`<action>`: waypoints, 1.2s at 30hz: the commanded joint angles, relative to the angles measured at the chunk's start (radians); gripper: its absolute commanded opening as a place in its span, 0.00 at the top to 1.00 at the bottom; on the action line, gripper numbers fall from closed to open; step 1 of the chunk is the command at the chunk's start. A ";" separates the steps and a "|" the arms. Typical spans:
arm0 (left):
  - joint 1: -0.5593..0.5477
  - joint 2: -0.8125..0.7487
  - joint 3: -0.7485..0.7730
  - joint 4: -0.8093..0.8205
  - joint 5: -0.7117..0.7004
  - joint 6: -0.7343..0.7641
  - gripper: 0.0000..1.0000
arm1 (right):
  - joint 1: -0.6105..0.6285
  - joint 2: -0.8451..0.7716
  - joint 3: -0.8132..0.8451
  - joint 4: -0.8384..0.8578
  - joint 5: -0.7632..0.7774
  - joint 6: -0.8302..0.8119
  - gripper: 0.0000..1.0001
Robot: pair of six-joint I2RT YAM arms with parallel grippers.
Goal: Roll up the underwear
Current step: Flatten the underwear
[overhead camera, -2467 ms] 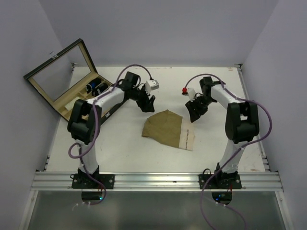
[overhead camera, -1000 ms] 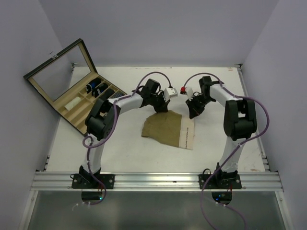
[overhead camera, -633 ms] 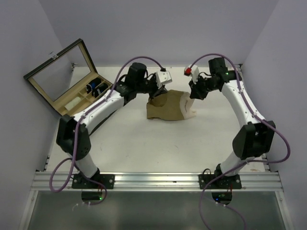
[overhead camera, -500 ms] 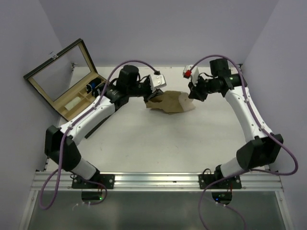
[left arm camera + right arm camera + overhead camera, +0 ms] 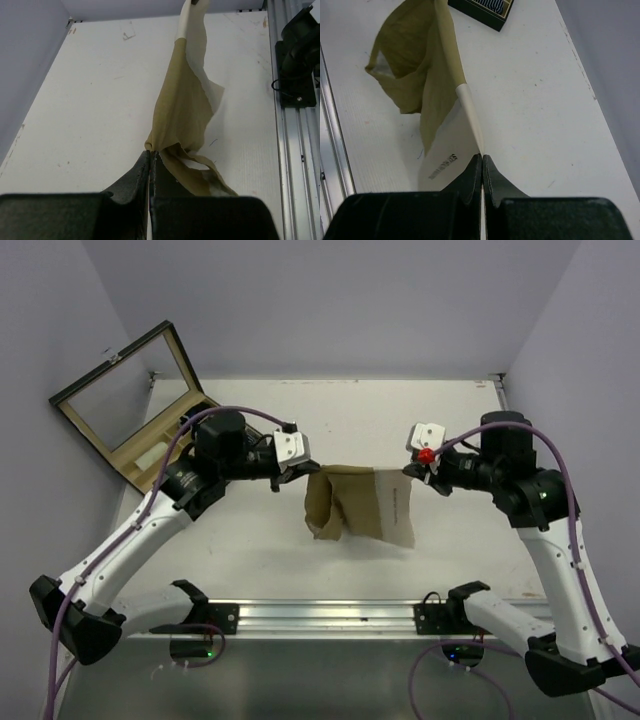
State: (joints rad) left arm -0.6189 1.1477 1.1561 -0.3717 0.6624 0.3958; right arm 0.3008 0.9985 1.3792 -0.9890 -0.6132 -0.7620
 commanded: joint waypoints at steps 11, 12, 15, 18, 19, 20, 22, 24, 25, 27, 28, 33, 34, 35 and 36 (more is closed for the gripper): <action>0.027 0.266 0.201 0.031 -0.011 -0.117 1.00 | -0.014 0.360 0.043 0.156 0.081 0.052 1.00; 0.042 0.355 0.226 0.037 -0.009 -0.117 1.00 | -0.020 0.415 0.059 0.171 0.082 0.059 1.00; 0.139 0.550 0.362 0.063 0.003 -0.138 1.00 | -0.041 0.616 0.139 0.233 0.108 0.085 1.00; 0.200 0.757 0.547 0.053 -0.046 -0.152 0.85 | -0.052 0.820 0.304 0.306 0.228 0.177 0.92; 0.212 0.811 0.598 0.037 -0.067 -0.153 0.77 | -0.054 0.883 0.354 0.305 0.268 0.196 0.77; 0.222 0.910 0.664 0.019 -0.101 -0.149 0.62 | -0.057 0.937 0.407 0.303 0.305 0.223 0.67; 0.238 0.972 0.783 -0.016 -0.167 -0.179 0.54 | -0.066 1.078 0.582 0.267 0.402 0.294 0.54; 0.277 0.974 0.753 0.034 -0.165 -0.233 0.41 | -0.077 1.123 0.693 0.210 0.434 0.355 0.51; 0.287 0.953 0.722 0.057 -0.168 -0.238 0.37 | -0.080 1.117 0.702 0.188 0.417 0.363 0.54; 0.310 0.870 0.648 0.102 -0.175 -0.219 0.33 | -0.083 1.057 0.661 0.170 0.351 0.388 0.56; 0.318 0.839 0.573 0.108 -0.178 -0.192 0.32 | -0.081 0.983 0.580 0.176 0.321 0.395 0.60; 0.324 0.684 0.344 0.085 -0.176 -0.126 0.35 | -0.033 0.861 0.330 0.124 0.087 0.478 0.74; 0.326 0.675 0.312 0.082 -0.175 -0.112 0.35 | -0.020 0.855 0.254 0.118 0.070 0.483 0.76; 0.323 0.672 0.282 0.068 -0.170 -0.109 0.36 | 0.004 0.850 0.216 0.124 0.057 0.486 0.77; 0.324 0.676 0.272 0.056 -0.165 -0.107 0.36 | 0.017 0.850 0.155 0.130 0.064 0.486 0.78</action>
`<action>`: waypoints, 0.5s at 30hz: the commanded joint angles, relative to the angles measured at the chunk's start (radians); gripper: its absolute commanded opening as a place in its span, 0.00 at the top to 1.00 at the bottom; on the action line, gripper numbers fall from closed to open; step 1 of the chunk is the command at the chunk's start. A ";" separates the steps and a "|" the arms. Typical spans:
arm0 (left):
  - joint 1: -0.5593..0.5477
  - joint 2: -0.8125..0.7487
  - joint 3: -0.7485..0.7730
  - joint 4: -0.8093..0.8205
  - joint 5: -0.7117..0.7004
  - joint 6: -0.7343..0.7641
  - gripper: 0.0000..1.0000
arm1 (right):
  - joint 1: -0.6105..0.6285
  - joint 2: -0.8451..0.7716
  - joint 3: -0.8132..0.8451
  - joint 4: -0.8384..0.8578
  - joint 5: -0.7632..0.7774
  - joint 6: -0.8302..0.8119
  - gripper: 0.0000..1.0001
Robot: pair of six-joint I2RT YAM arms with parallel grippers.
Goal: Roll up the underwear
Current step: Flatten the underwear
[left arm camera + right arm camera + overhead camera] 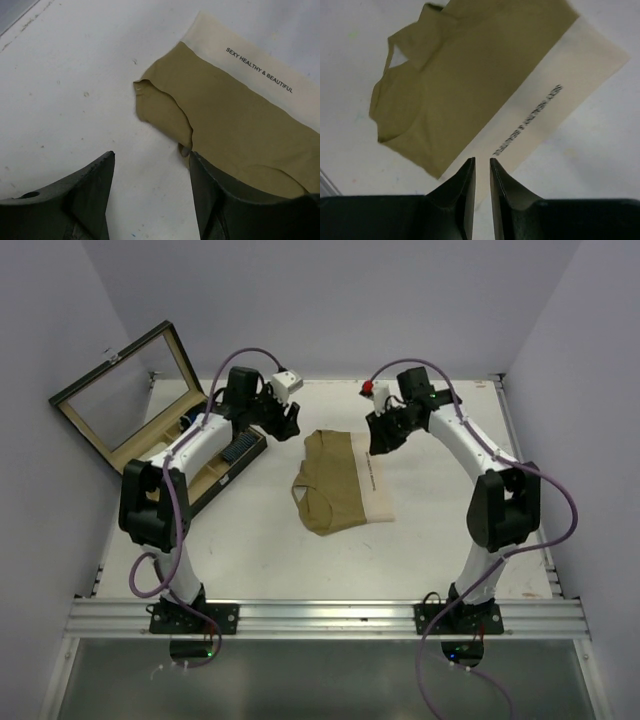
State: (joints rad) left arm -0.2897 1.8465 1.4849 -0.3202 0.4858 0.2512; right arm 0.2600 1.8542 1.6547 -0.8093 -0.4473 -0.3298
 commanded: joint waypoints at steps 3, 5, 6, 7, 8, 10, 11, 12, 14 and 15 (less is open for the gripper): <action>-0.005 0.003 -0.058 -0.037 0.020 0.039 0.36 | 0.087 0.028 -0.170 -0.066 -0.094 0.011 0.79; -0.005 0.000 -0.073 -0.051 0.046 0.048 0.36 | 0.091 0.037 -0.180 -0.132 -0.106 -0.062 0.76; -0.005 -0.003 -0.080 -0.052 0.063 0.054 0.36 | 0.091 0.030 -0.205 -0.145 -0.087 -0.086 0.74; -0.005 -0.003 -0.086 -0.056 0.071 0.060 0.35 | 0.093 0.020 -0.220 -0.145 -0.071 -0.104 0.73; -0.005 0.003 -0.086 -0.062 0.073 0.066 0.35 | 0.096 0.010 -0.236 -0.142 -0.056 -0.121 0.73; -0.005 0.017 -0.084 -0.056 0.066 0.068 0.35 | 0.100 0.019 -0.260 -0.155 -0.036 -0.127 0.72; -0.005 0.023 -0.081 -0.043 0.062 0.065 0.35 | 0.107 0.031 -0.266 -0.159 -0.037 -0.117 0.71; -0.005 0.031 -0.065 -0.036 0.059 0.051 0.35 | 0.113 0.058 -0.274 -0.165 -0.036 -0.115 0.70; -0.005 0.060 -0.039 -0.028 0.057 0.039 0.35 | 0.133 0.089 -0.283 -0.188 -0.015 -0.114 0.71; -0.005 0.069 -0.023 -0.031 0.056 0.022 0.35 | 0.139 0.103 -0.285 -0.203 -0.005 -0.123 0.75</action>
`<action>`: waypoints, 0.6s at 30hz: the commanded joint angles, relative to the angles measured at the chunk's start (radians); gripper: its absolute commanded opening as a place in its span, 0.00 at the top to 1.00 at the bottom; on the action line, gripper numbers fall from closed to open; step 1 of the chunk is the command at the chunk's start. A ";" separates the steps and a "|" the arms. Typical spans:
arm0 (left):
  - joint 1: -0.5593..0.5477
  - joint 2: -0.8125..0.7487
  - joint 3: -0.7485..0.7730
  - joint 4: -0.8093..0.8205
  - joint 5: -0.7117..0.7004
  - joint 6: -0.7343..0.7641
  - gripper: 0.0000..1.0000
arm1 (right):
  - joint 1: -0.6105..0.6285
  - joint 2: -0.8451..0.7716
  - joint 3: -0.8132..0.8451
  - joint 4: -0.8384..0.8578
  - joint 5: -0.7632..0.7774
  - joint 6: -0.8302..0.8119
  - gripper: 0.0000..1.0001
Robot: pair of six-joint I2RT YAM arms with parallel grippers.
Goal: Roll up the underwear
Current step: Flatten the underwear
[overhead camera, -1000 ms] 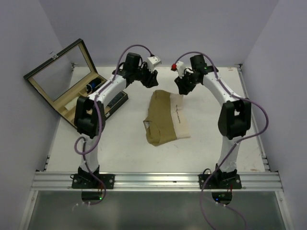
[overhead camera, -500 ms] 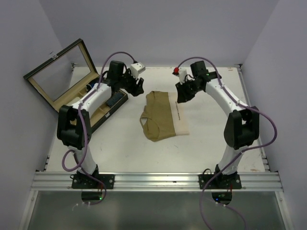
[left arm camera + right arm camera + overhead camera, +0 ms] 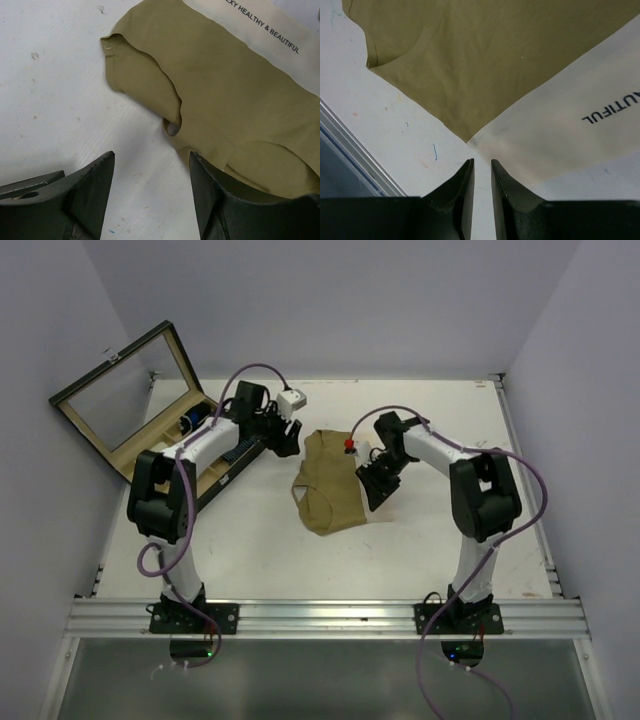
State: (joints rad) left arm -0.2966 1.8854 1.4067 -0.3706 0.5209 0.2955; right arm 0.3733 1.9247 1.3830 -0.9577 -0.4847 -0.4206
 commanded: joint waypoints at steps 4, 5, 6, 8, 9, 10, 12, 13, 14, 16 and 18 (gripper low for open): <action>0.002 0.067 0.118 -0.001 0.005 -0.036 0.35 | 0.024 0.079 -0.013 -0.162 0.129 -0.108 0.82; 0.002 0.067 0.118 -0.002 0.004 -0.035 0.35 | 0.021 0.083 -0.018 -0.182 0.190 -0.157 0.82; 0.002 0.064 0.114 0.002 0.004 -0.041 0.35 | 0.018 0.085 -0.033 -0.193 0.222 -0.176 0.87; 0.002 0.057 0.106 -0.004 0.022 -0.042 0.35 | -0.002 0.085 -0.061 -0.194 0.329 -0.236 0.90; 0.002 0.054 0.103 -0.013 0.030 -0.042 0.35 | -0.016 0.085 -0.064 -0.188 0.363 -0.247 0.94; 0.001 0.047 0.098 -0.016 0.027 -0.042 0.36 | -0.033 0.088 -0.059 -0.170 0.395 -0.254 0.96; -0.004 0.041 0.075 -0.011 0.019 -0.029 0.37 | -0.097 0.109 0.000 -0.168 0.455 -0.279 1.00; -0.009 0.035 0.068 -0.001 0.008 -0.022 0.39 | -0.117 0.111 0.028 -0.150 0.459 -0.287 1.00; -0.016 0.037 0.063 0.002 -0.005 -0.016 0.40 | -0.151 0.088 0.051 -0.138 0.448 -0.325 1.00; -0.036 0.052 0.070 -0.001 -0.015 -0.001 0.40 | -0.160 0.048 0.091 -0.054 0.465 -0.336 0.91; -0.048 0.066 0.090 0.012 -0.025 -0.005 0.41 | -0.163 -0.015 0.134 -0.009 0.480 -0.311 0.87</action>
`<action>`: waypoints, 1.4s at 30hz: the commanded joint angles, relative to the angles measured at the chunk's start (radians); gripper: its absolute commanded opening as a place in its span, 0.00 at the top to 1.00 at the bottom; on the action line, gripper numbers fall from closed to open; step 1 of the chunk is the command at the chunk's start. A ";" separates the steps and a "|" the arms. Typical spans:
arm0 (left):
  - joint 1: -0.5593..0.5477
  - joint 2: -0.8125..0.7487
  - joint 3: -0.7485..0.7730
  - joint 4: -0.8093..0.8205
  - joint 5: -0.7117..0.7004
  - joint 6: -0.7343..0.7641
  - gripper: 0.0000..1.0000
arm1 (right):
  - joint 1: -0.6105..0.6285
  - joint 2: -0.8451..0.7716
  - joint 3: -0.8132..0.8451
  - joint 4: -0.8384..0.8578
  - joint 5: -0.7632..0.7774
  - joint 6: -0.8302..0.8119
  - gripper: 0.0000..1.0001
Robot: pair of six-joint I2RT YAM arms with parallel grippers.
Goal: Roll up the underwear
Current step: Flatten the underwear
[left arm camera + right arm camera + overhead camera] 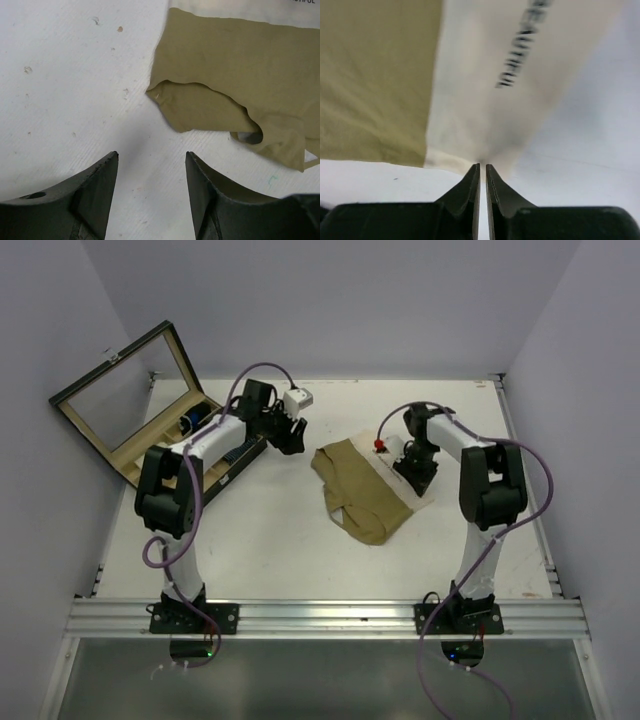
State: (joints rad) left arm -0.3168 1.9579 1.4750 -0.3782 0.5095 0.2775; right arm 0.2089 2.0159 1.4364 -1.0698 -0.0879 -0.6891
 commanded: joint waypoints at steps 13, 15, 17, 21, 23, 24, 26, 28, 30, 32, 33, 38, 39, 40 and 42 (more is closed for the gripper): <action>-0.110 0.225 0.235 0.068 -0.184 -0.198 0.51 | -0.160 -0.103 0.055 -0.081 -0.170 0.549 0.81; -0.111 0.228 0.229 0.059 -0.196 -0.201 0.53 | -0.164 -0.120 -0.023 -0.055 -0.200 0.589 0.78; -0.113 0.219 0.191 0.071 -0.222 -0.204 0.54 | -0.167 -0.129 -0.068 -0.042 -0.231 0.646 0.70; -0.111 0.188 0.137 0.096 -0.230 -0.205 0.53 | -0.177 -0.111 -0.090 -0.001 -0.211 0.712 0.61; -0.113 0.184 0.122 0.098 -0.230 -0.205 0.53 | -0.177 -0.080 -0.091 0.005 -0.217 0.723 0.62; -0.113 0.179 0.119 0.098 -0.230 -0.205 0.53 | -0.178 -0.068 -0.090 0.008 -0.222 0.729 0.62; -0.113 0.173 0.105 0.104 -0.226 -0.205 0.53 | -0.186 -0.034 -0.077 0.010 -0.236 0.747 0.63; -0.113 0.162 0.085 0.113 -0.220 -0.205 0.53 | -0.187 -0.022 -0.067 0.010 -0.253 0.760 0.63; -0.114 0.157 0.073 0.114 -0.220 -0.207 0.53 | -0.186 -0.008 -0.067 0.014 -0.259 0.778 0.62; -0.114 0.154 0.067 0.113 -0.224 -0.207 0.53 | -0.186 0.000 -0.067 0.019 -0.262 0.787 0.62; -0.116 0.150 0.062 0.116 -0.229 -0.205 0.53 | -0.186 0.009 -0.067 0.024 -0.262 0.799 0.61; -0.116 0.133 0.039 0.114 -0.232 -0.199 0.53 | -0.187 0.023 -0.064 0.030 -0.254 0.818 0.63; -0.116 0.128 0.036 0.116 -0.232 -0.199 0.53 | -0.187 0.026 -0.064 0.030 -0.251 0.821 0.63; -0.116 0.125 0.028 0.116 -0.232 -0.198 0.53 | -0.187 0.027 -0.060 0.030 -0.247 0.823 0.63; -0.116 0.111 0.018 0.131 -0.236 -0.199 0.53 | -0.189 0.023 -0.053 0.031 -0.251 0.830 0.62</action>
State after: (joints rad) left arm -0.4278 2.1361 1.5108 -0.2871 0.2852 0.0891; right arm 0.0254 2.0300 1.3468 -1.0512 -0.3244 0.1040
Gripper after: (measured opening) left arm 0.472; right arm 0.373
